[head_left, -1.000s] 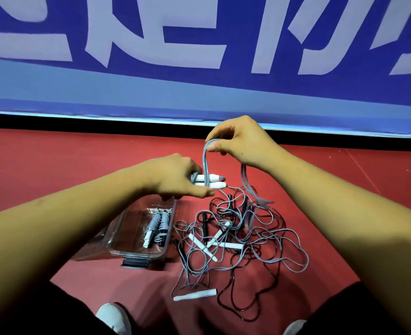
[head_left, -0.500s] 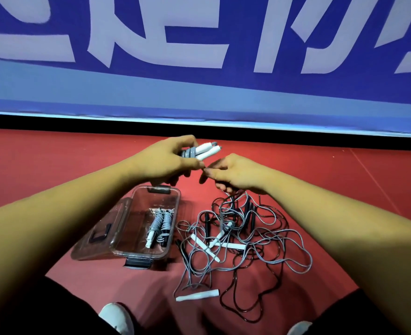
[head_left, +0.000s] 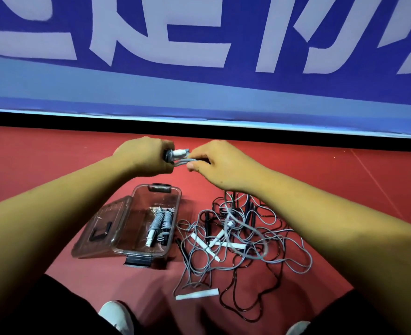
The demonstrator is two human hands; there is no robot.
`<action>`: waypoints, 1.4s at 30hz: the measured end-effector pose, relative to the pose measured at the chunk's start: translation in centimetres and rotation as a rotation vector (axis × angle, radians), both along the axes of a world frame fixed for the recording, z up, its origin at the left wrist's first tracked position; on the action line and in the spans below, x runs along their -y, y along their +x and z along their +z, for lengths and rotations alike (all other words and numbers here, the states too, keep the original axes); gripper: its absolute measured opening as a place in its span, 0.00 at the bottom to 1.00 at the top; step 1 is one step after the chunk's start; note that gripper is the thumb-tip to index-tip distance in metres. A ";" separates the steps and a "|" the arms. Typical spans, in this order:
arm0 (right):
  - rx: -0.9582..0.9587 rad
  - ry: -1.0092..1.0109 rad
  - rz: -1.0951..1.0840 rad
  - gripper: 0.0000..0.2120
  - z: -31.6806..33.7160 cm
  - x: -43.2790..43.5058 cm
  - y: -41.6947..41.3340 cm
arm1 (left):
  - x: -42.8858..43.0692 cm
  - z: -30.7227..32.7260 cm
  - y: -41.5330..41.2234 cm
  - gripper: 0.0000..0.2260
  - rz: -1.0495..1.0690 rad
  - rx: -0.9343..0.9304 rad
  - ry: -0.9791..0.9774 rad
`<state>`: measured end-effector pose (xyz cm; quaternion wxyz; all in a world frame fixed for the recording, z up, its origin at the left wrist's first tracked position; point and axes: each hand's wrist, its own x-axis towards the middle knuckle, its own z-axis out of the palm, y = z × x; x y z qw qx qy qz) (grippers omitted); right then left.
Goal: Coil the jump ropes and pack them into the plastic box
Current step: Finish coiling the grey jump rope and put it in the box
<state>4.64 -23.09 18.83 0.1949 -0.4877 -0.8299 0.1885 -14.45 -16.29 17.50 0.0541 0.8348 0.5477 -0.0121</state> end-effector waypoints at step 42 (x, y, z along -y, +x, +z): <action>0.156 -0.270 0.009 0.11 -0.9 -0.4 1.7 | 0.9 0.0 1.5 0.10 -0.036 0.336 -0.174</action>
